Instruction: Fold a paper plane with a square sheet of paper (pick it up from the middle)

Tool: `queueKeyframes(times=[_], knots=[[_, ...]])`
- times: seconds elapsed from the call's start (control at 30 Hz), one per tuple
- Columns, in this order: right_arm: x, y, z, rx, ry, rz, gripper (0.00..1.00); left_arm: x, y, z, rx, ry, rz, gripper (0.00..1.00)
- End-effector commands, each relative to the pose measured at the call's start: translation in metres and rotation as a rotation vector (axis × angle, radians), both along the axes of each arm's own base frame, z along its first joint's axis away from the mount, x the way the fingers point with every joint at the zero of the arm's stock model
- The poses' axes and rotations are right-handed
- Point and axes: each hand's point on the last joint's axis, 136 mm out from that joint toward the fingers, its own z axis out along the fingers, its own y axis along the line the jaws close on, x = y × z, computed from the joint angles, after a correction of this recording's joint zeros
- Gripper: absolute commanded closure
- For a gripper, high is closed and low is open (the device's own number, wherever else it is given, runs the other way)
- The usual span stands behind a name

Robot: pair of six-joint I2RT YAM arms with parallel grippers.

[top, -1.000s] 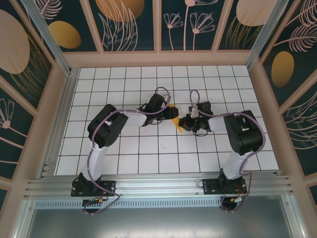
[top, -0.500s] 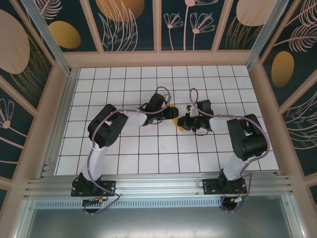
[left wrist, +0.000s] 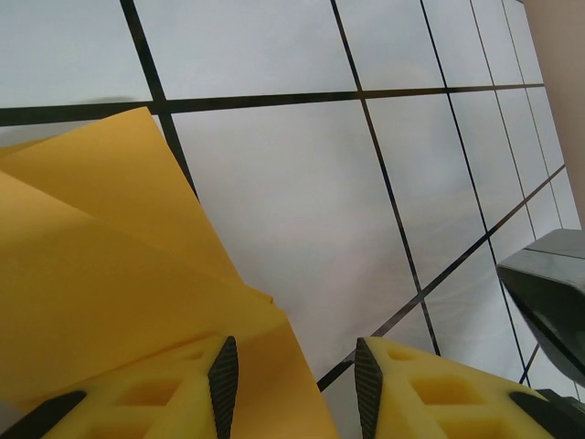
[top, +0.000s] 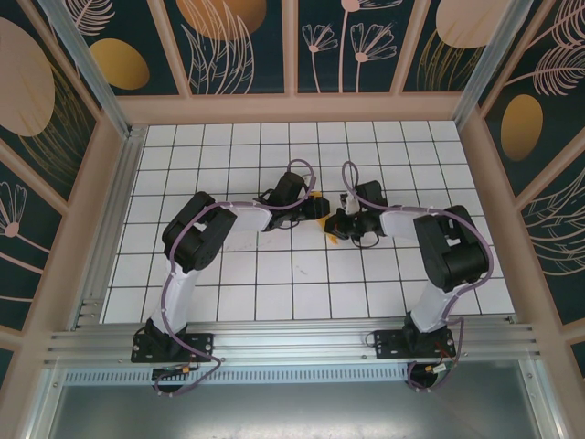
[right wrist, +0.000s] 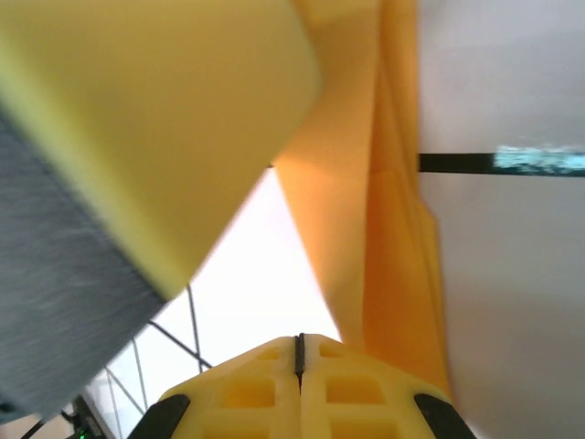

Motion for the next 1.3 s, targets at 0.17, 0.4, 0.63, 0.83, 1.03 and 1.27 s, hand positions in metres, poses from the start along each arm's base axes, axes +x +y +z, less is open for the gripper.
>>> queueKeyframes(times=[0.17,0.4,0.63,0.83,1.03,1.27], knots=[[0.001,-0.019,-0.018,-0.064,0.018,-0.032,0.98,-0.003,0.013,-0.04,0.091,0.051,0.004,0.58],[-0.004,-0.026,-0.03,-0.075,0.041,-0.036,0.98,-0.004,0.014,-0.044,0.1,0.054,0.0,0.59],[-0.009,-0.034,-0.047,-0.079,0.091,-0.053,0.98,-0.004,0.015,-0.046,0.113,0.057,0.005,0.59],[0.002,-0.025,-0.005,-0.014,-0.004,-0.022,0.97,-0.004,0.016,-0.046,0.116,0.057,0.005,0.59],[-0.005,-0.017,0.012,0.039,-0.025,0.023,0.98,-0.004,0.014,-0.045,0.112,0.059,0.0,0.59],[-0.013,-0.013,0.007,0.033,0.0,0.068,0.98,-0.003,0.013,-0.043,0.108,0.059,0.0,0.59]])
